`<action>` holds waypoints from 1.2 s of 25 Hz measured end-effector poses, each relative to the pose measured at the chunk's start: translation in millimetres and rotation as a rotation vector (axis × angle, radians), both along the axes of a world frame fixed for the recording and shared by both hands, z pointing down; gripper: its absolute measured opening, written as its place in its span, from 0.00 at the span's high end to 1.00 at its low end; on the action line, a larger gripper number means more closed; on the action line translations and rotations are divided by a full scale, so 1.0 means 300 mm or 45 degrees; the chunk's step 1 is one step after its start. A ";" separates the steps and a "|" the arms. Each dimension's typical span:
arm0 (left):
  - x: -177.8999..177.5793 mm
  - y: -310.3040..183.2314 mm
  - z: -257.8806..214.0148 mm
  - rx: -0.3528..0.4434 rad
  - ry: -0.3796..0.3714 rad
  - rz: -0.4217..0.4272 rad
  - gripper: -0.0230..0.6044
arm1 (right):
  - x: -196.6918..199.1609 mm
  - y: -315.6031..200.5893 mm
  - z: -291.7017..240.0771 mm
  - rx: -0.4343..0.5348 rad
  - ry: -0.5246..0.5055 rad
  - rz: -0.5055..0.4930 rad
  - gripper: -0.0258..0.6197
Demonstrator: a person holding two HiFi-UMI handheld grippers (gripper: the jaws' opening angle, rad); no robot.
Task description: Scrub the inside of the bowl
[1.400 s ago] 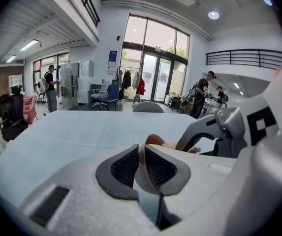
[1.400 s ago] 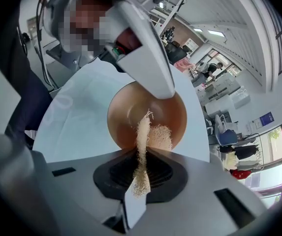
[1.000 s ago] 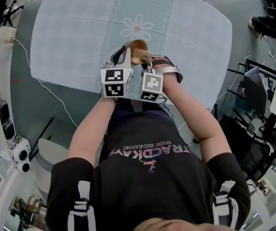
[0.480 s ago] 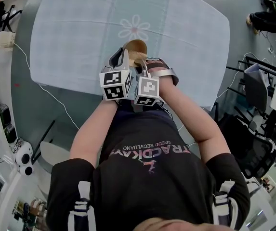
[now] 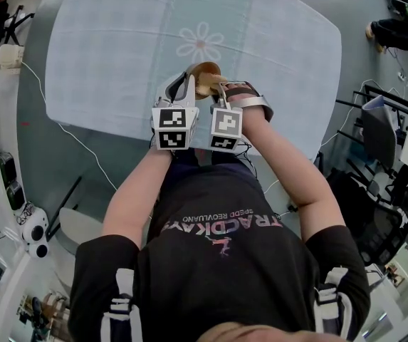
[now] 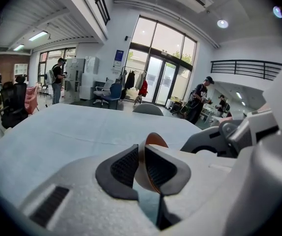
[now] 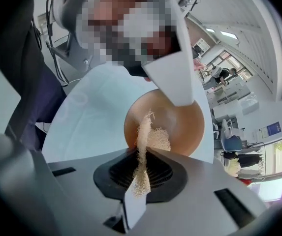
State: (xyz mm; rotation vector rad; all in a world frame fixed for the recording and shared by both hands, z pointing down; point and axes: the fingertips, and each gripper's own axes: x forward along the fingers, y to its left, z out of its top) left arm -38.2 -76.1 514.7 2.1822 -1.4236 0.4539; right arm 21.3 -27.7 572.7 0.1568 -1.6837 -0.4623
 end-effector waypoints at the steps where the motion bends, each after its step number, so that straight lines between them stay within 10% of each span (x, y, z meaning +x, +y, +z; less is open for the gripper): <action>1: 0.006 0.001 0.001 0.003 -0.016 0.025 0.88 | 0.008 -0.015 -0.003 0.007 0.000 0.011 0.91; 18: 0.107 0.026 0.004 0.063 -0.217 0.335 0.89 | 0.003 -0.108 -0.081 0.220 0.015 -0.086 0.91; 30: 0.044 -0.025 -0.060 0.121 -0.116 0.143 0.89 | 0.027 -0.058 -0.024 0.076 0.042 -0.012 0.91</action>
